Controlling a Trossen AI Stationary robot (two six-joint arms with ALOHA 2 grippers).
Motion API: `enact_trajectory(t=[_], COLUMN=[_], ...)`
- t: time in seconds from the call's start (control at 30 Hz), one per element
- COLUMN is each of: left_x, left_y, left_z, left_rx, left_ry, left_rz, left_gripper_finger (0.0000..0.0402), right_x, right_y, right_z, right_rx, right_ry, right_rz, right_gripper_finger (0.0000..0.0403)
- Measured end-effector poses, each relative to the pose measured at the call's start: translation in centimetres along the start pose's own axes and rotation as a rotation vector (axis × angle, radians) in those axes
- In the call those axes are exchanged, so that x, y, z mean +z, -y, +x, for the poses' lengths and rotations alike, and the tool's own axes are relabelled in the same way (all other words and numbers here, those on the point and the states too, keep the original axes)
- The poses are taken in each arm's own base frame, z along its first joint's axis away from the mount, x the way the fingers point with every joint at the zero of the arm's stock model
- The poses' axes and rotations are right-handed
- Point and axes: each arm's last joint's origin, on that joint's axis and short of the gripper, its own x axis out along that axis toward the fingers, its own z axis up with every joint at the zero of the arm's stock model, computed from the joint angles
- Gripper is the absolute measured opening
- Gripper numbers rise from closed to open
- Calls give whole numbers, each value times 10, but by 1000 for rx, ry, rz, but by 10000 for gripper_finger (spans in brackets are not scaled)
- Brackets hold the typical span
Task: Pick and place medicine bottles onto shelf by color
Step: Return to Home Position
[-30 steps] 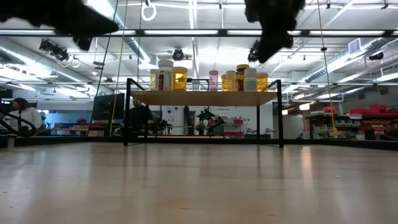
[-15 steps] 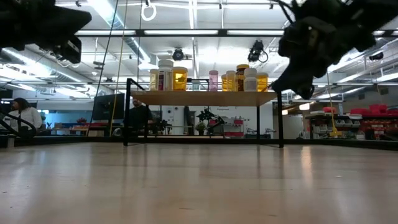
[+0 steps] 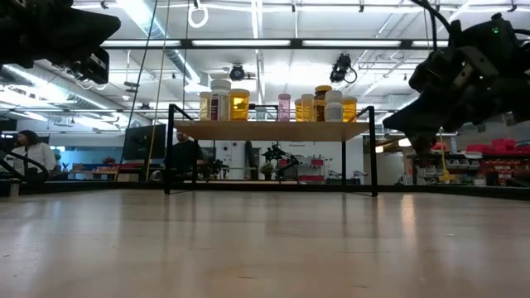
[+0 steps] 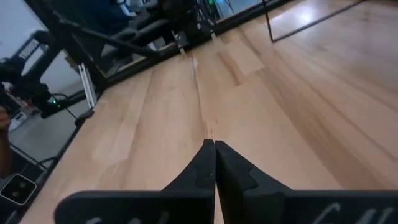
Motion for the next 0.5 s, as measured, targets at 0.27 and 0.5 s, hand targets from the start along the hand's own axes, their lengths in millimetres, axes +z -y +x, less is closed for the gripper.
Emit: enact_trajectory(t=[0.27, 0.5], left_x=[-1, -1], left_y=[0, 0], left_z=[0, 0], left_rx=[2, 5], left_ry=[-7, -12], left_rz=[33, 65], left_gripper_finger=[8, 15], right_x=[1, 7], right_y=[2, 0], right_z=[2, 1], right_rx=[-29, 6], right_ry=[18, 76], right_rz=[-119, -260], right_gripper_finger=[17, 6])
